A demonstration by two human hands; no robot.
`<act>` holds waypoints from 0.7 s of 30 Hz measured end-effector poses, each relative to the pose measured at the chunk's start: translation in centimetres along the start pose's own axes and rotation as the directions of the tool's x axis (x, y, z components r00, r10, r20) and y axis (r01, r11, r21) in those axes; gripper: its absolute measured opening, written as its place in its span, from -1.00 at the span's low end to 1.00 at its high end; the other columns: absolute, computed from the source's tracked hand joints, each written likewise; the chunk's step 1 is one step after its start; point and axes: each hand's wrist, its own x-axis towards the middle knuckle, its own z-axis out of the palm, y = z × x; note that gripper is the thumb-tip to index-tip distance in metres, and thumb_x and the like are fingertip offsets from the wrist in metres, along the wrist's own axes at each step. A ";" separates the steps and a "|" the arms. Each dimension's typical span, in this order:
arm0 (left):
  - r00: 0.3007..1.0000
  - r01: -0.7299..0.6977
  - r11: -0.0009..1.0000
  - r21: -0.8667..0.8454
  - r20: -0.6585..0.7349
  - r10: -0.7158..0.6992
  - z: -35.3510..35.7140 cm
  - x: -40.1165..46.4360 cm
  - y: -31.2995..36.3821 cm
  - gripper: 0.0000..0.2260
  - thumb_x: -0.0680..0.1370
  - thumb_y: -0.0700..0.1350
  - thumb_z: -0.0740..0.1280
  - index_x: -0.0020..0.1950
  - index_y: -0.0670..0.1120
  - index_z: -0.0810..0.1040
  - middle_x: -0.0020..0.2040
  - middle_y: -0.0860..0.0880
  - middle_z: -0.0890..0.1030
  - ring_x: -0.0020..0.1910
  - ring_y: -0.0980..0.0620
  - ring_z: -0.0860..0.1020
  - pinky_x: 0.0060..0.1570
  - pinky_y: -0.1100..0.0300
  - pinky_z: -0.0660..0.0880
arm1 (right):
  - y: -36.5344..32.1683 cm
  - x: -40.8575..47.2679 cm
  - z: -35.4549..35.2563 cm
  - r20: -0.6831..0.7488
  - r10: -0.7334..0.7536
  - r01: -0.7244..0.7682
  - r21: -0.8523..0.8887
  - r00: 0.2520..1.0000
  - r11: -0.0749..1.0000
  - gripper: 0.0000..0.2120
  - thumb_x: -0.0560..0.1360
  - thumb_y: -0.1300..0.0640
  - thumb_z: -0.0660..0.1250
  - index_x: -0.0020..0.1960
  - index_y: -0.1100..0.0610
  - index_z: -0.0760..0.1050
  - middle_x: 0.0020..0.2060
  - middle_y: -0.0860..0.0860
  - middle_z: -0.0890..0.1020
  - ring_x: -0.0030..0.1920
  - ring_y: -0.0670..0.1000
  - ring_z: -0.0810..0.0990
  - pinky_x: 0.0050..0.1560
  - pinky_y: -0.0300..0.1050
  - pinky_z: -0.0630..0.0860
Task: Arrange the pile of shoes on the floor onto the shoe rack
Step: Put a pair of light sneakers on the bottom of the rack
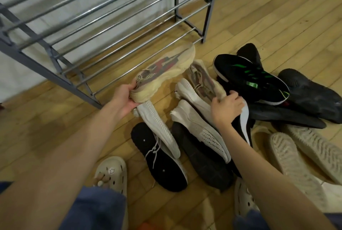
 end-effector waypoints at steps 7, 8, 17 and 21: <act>0.998 -0.064 0.994 0.087 -0.011 0.065 0.7 -1.2 0.2 -0.79 0.64 -0.19 0.18 0.22 -0.18 0.51 0.04 -0.14 0.62 0.00 -0.10 0.61 -0.10 0.00 0.58 | 1.1 1.7 0.8 0.144 -0.142 0.181 -0.317 0.979 0.931 -0.68 0.48 0.17 0.31 0.16 0.31 0.40 0.23 0.27 0.39 0.27 0.29 0.34 0.26 0.11 0.32; 0.997 -0.071 0.991 0.116 -0.017 0.074 0.7 -1.3 0.2 -0.79 0.63 -0.18 0.18 0.21 -0.19 0.52 0.03 -0.14 0.63 0.00 -0.10 0.62 -0.10 -0.01 0.58 | 1.1 2.0 0.7 0.163 -0.134 0.182 -0.330 0.977 0.926 -0.68 0.47 0.19 0.32 0.16 0.30 0.39 0.24 0.27 0.38 0.27 0.28 0.34 0.26 0.10 0.32; 0.979 -0.072 0.941 0.332 -0.158 0.131 0.4 -3.2 0.7 -0.75 0.62 -0.11 0.19 0.22 -0.19 0.52 0.11 -0.17 0.63 -0.05 -0.11 0.63 -0.25 0.05 0.57 | -0.7 3.2 -0.9 0.277 -0.082 0.214 -0.488 0.957 0.846 -0.57 0.46 0.15 0.34 0.27 0.30 0.41 0.26 0.27 0.39 0.27 0.24 0.35 0.24 0.02 0.35; 0.975 -0.068 0.956 0.286 -0.185 0.125 0.0 -4.4 1.2 -0.81 0.64 -0.13 0.17 0.06 -0.18 0.53 -0.05 -0.13 0.62 -0.15 -0.07 0.61 -0.31 0.02 0.52 | -1.2 2.3 -1.1 0.275 -0.106 0.241 -0.523 0.956 0.818 -0.59 0.50 0.12 0.32 0.28 0.27 0.41 0.24 0.24 0.41 0.23 0.20 0.38 0.17 -0.04 0.38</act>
